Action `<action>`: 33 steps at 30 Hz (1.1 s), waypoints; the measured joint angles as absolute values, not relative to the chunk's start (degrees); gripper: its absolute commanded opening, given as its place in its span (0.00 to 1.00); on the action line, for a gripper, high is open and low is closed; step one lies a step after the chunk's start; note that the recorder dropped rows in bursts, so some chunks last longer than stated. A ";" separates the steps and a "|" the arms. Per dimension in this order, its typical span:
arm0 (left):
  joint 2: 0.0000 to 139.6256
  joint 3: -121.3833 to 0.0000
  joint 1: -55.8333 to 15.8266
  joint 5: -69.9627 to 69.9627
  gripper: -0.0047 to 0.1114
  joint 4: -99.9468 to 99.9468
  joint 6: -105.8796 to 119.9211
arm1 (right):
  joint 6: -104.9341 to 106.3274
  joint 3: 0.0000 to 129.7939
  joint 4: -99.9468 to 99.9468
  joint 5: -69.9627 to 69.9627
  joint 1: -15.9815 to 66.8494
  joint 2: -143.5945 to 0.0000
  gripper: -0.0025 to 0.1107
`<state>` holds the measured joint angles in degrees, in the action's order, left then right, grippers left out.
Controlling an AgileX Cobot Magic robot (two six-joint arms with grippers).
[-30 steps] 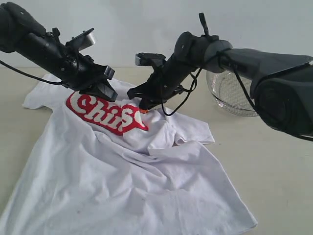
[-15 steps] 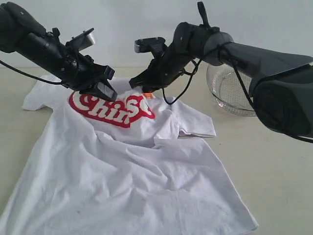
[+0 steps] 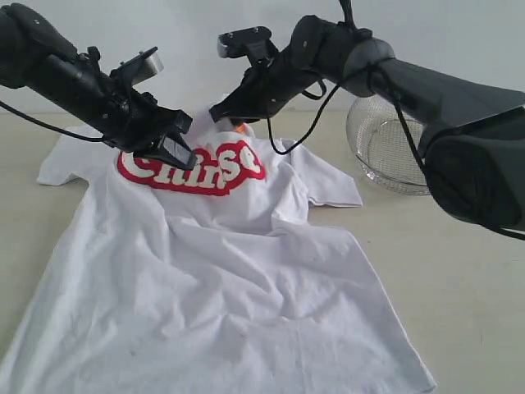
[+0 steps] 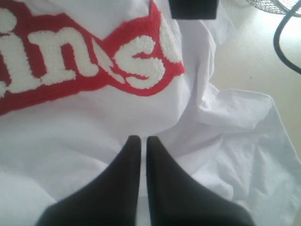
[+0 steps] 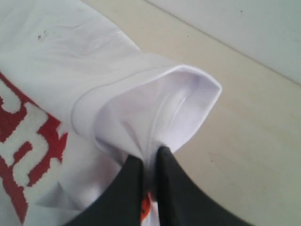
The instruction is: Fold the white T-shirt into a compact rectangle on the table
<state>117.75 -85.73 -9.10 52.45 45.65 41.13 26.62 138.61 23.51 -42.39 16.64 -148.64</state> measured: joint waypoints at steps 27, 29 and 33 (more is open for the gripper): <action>117.75 -85.73 -9.10 53.32 0.08 45.65 41.13 | 30.99 147.28 23.51 -36.79 13.13 -148.64 0.02; 117.75 -85.73 -9.10 53.32 0.08 45.65 41.13 | 30.99 147.40 23.84 -36.61 13.13 -148.64 0.02; 117.75 -85.73 -9.10 53.32 0.08 45.65 41.13 | 33.71 147.47 28.28 -36.36 13.13 -148.77 0.02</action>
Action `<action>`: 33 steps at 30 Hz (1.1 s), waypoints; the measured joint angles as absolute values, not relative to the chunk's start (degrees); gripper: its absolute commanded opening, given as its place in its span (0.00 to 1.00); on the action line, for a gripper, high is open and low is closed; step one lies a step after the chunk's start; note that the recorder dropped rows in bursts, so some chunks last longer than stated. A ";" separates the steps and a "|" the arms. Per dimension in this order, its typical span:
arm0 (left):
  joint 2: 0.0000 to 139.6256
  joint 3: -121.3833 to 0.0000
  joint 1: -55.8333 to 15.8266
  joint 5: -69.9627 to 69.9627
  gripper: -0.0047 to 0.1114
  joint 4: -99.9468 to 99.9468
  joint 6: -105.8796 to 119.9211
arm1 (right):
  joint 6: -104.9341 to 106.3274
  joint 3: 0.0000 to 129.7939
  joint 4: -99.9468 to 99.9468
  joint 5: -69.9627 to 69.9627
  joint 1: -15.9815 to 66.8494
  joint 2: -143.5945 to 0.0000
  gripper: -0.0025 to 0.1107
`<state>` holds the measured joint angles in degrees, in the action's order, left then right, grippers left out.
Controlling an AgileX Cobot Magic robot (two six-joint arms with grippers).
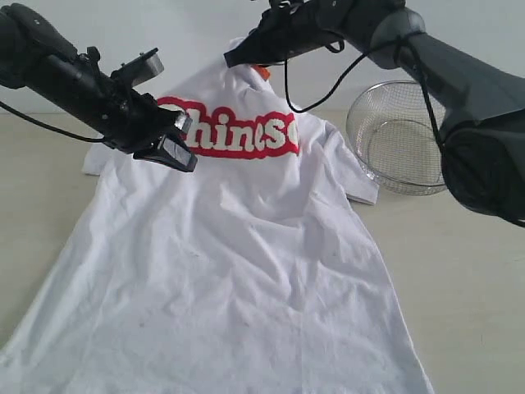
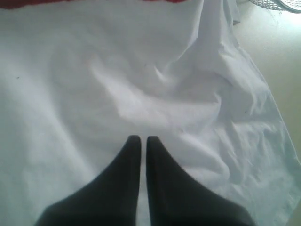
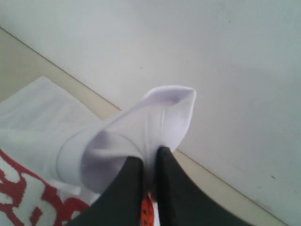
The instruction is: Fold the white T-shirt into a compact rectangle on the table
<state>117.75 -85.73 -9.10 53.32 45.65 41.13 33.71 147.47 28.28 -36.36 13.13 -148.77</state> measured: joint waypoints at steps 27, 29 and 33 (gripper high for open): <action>117.75 -85.73 -9.10 50.21 0.08 43.67 40.98 | 33.71 147.76 40.32 -22.13 14.88 -152.62 0.19; 117.75 -85.73 -9.10 49.38 0.08 43.25 40.77 | 33.47 147.76 40.45 -21.88 15.08 -152.62 0.19; 117.75 -85.73 -9.10 47.21 0.08 41.52 39.59 | 30.28 147.76 40.84 -21.71 15.21 -152.62 0.35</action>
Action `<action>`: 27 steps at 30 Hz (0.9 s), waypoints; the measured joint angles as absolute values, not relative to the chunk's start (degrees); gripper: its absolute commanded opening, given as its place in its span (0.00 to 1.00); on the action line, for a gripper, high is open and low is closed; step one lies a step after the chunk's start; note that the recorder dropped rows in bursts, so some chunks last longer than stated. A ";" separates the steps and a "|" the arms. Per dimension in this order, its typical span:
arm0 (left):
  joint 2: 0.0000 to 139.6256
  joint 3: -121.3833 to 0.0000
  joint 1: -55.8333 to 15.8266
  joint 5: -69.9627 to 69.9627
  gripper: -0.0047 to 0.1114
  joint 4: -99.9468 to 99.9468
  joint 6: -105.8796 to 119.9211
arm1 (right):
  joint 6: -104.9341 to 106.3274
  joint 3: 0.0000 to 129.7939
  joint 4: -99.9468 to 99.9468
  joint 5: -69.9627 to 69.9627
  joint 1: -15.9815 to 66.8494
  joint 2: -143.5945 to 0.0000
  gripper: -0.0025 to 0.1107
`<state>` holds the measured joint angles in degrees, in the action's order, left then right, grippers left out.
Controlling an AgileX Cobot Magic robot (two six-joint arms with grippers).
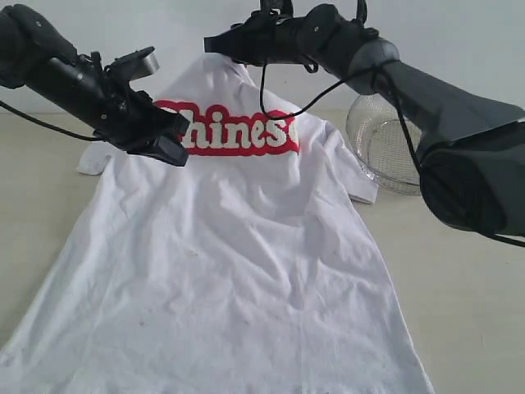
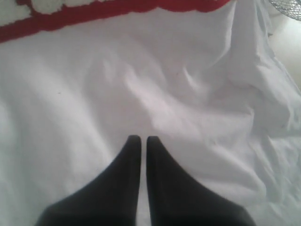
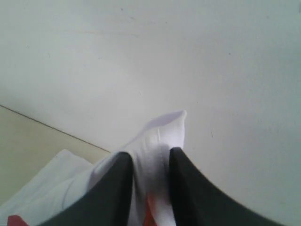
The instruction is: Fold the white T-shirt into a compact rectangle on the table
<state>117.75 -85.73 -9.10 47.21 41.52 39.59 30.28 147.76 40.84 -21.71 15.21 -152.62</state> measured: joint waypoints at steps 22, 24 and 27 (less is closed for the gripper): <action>117.75 -85.73 -9.10 48.06 0.08 29.07 31.36 | 17.07 147.76 41.27 -39.31 5.21 -148.16 0.15; 117.75 -85.30 -9.10 48.95 0.08 26.05 29.61 | 16.79 147.81 41.27 -44.73 2.84 -146.92 0.01; 117.75 -83.14 -9.76 49.25 0.08 22.35 27.97 | 16.25 147.81 41.27 -52.20 0.33 -146.34 0.02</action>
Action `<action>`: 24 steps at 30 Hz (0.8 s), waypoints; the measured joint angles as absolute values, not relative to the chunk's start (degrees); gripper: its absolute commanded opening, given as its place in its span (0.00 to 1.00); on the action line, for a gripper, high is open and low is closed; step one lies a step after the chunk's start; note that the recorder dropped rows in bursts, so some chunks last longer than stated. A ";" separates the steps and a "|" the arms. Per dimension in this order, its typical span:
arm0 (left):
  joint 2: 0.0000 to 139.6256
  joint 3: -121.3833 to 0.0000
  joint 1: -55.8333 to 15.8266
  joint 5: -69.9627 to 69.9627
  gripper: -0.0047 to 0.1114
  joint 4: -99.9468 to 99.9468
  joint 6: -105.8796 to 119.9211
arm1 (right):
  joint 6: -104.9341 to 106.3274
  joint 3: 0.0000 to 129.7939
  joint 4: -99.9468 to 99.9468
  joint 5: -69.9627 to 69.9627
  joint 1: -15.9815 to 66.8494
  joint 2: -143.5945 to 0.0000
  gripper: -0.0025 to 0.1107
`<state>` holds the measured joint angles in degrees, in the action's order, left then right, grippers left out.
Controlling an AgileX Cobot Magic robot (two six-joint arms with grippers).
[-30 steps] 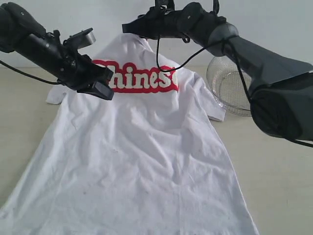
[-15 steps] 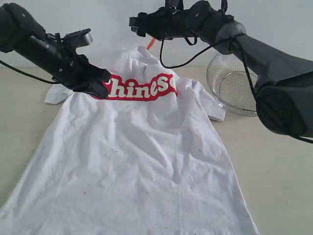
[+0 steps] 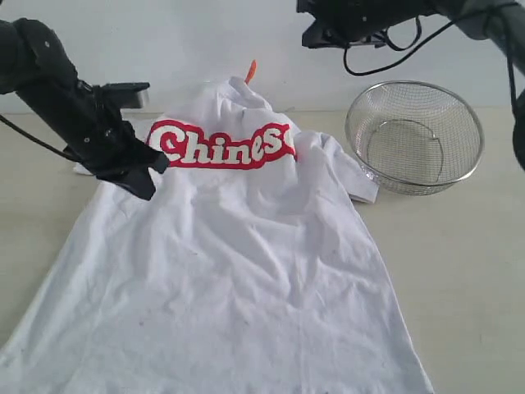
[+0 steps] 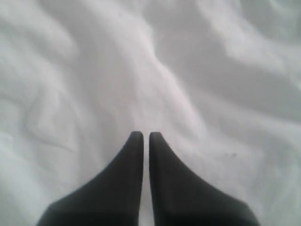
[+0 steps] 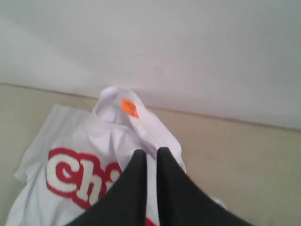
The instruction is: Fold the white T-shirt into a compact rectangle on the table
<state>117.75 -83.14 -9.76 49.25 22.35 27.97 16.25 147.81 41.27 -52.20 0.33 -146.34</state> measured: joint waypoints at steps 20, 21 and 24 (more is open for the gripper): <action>121.80 -78.21 -13.36 50.76 0.08 6.15 12.93 | 18.16 147.81 41.43 -67.75 -1.34 -143.38 0.02; 121.65 -78.07 -13.36 50.66 0.08 6.15 12.78 | 18.40 147.81 41.43 -68.21 -1.34 -143.38 0.02; 121.14 -77.58 -13.36 50.37 0.08 5.89 12.10 | 18.91 147.81 41.43 -69.35 -1.34 -143.38 0.02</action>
